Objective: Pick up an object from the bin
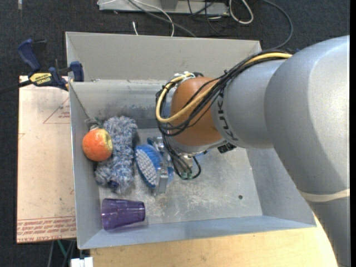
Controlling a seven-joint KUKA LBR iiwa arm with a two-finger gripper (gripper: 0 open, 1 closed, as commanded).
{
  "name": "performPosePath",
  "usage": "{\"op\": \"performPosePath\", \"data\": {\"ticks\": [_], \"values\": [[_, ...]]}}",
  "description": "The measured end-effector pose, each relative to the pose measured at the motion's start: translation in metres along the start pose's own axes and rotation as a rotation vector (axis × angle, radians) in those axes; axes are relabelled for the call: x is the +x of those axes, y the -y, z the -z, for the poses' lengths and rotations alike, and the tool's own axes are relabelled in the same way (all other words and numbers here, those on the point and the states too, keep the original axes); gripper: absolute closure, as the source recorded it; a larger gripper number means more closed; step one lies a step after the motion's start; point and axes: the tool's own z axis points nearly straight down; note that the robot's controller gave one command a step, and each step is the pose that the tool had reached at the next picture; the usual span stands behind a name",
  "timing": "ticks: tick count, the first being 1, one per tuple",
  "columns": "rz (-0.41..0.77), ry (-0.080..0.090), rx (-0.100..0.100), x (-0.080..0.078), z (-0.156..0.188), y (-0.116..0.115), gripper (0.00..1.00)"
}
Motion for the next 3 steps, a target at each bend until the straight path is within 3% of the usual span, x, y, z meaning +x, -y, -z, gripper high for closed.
{"op": "performPosePath", "data": {"ticks": [1,2,3], "values": [[-0.317,-0.014,0.003,0.021,-0.001,0.014,0.0],[-0.045,0.002,-0.003,-0.003,0.001,0.01,1.0],[-0.046,0.002,-0.003,-0.003,0.001,0.01,1.0]]}}
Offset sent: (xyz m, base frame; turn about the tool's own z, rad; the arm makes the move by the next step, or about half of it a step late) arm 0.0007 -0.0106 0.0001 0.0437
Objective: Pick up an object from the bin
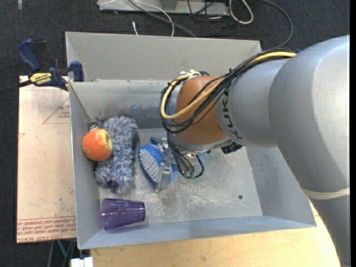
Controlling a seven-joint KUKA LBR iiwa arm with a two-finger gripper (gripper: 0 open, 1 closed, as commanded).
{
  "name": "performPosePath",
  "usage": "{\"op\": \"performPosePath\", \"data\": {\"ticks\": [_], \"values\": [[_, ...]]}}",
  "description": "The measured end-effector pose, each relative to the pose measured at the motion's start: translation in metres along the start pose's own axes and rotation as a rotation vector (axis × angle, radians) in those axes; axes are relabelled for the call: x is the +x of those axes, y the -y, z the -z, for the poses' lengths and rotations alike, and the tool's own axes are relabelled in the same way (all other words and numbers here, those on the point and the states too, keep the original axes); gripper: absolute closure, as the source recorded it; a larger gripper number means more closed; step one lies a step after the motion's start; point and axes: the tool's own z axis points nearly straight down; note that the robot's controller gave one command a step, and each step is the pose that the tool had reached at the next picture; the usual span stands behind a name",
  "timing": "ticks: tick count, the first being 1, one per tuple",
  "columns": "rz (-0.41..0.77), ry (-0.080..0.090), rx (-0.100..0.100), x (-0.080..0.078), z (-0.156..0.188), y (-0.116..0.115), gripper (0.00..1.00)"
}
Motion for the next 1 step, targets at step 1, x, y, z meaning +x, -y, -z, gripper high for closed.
{"op": "performPosePath", "data": {"ticks": [1], "values": [[-0.028,0.005,-0.006,-0.0116,-0.0012,0.0086,1.0]]}}
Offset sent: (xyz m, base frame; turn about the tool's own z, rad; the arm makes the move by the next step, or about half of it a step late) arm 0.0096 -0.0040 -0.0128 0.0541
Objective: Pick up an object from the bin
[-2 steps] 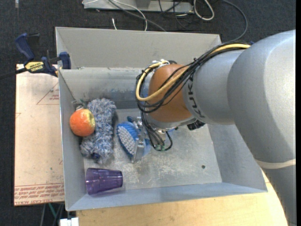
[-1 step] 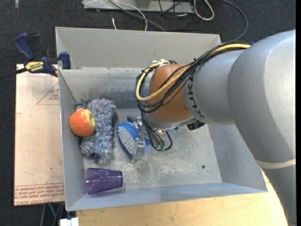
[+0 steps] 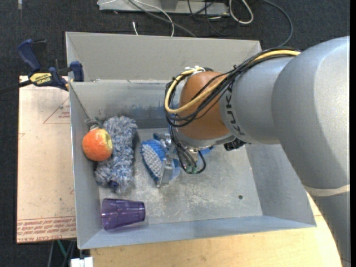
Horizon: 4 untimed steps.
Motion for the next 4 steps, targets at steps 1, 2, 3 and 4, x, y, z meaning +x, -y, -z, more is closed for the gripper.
{"op": "performPosePath", "data": {"ticks": [1,2,3,4], "values": [[-0.026,0.003,0.003,-0.002,-0.004,-0.006,1.0],[0.002,-0.005,0.002,-0.005,0.079,-0.001,1.0],[-0.051,0.006,0.0,-0.019,0.177,-0.016,1.0],[-0.015,-0.01,0.005,0.001,0.118,0.013,1.0]]}}
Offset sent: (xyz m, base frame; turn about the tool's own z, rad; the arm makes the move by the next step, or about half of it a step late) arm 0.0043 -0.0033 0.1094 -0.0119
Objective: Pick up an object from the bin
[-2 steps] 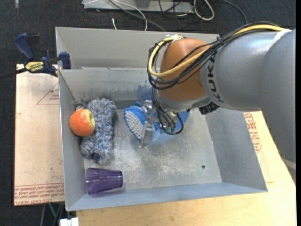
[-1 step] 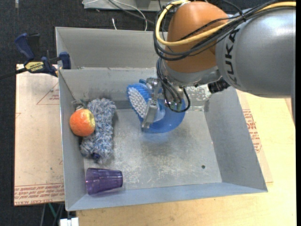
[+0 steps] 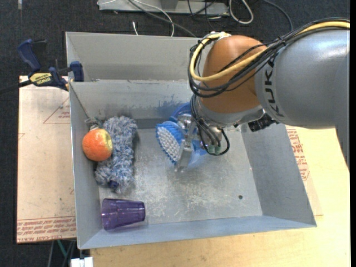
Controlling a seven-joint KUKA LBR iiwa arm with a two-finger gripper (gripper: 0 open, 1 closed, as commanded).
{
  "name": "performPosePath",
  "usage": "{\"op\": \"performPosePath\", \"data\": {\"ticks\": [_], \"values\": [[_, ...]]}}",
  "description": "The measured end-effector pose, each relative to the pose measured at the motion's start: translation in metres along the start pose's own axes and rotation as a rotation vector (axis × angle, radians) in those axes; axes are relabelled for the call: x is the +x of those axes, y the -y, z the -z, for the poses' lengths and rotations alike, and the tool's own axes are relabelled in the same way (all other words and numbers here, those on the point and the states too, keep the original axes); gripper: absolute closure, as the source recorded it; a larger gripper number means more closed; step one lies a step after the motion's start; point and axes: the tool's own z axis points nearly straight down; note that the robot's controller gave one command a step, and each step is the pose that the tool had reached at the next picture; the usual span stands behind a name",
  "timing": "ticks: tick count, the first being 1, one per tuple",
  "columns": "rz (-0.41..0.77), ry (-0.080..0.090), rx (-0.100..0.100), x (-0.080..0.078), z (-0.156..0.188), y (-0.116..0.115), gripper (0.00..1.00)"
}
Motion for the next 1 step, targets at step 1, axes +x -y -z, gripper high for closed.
{"op": "performPosePath", "data": {"ticks": [1], "values": [[-0.029,0.001,0.0,-0.0025,0.0152,-0.006,1.0]]}}
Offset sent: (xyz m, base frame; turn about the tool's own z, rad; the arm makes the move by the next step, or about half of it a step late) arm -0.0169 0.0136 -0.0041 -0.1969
